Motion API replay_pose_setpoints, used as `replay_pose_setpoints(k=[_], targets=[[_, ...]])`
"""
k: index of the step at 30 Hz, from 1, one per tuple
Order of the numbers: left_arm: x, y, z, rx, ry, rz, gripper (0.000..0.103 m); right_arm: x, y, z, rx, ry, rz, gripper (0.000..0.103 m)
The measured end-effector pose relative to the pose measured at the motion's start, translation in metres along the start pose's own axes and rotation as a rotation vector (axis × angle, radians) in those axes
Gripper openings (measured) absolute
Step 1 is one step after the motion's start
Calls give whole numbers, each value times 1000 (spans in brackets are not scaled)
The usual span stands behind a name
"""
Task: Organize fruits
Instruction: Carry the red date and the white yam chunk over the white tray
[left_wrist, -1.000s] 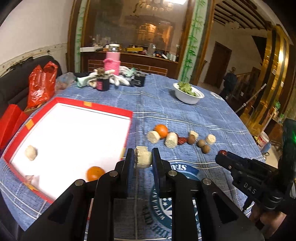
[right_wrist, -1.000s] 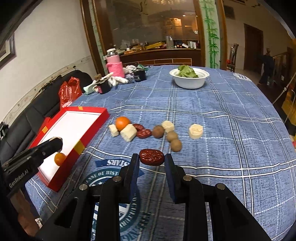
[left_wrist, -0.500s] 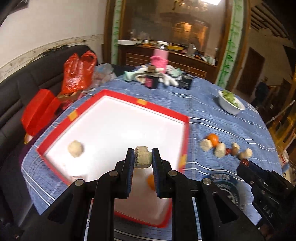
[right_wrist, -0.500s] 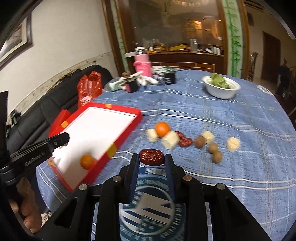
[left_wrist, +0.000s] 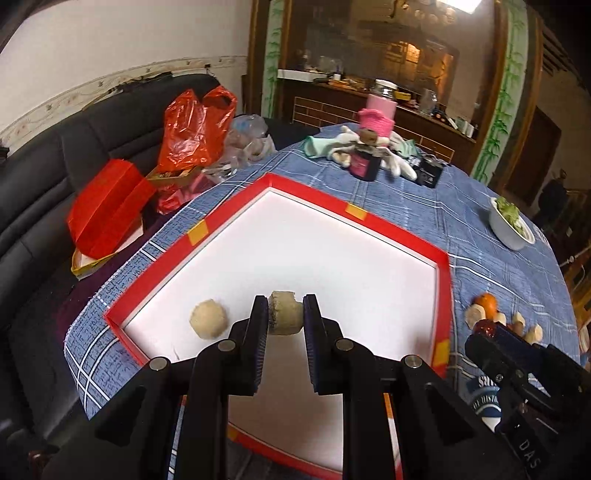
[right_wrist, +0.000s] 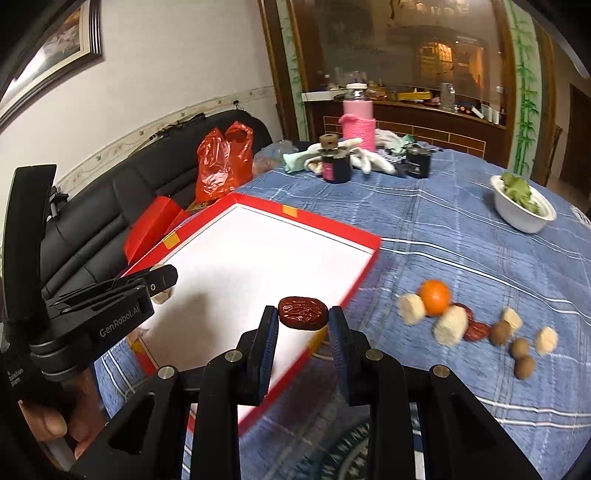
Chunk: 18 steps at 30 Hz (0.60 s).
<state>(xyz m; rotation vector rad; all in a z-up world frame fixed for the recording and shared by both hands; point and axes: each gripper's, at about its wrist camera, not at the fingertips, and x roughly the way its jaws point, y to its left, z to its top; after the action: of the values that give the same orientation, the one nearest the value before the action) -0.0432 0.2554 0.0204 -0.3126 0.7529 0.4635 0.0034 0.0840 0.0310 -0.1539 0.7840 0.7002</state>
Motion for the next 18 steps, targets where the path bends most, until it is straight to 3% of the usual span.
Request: replay_pose_setpoints(k=[10, 18], targets=[[7, 2, 5, 0, -30, 29, 17, 25, 11, 17, -31, 4, 38, 28], [14, -5, 8, 12, -4, 96, 17, 41, 26, 42, -183, 46, 106, 28]])
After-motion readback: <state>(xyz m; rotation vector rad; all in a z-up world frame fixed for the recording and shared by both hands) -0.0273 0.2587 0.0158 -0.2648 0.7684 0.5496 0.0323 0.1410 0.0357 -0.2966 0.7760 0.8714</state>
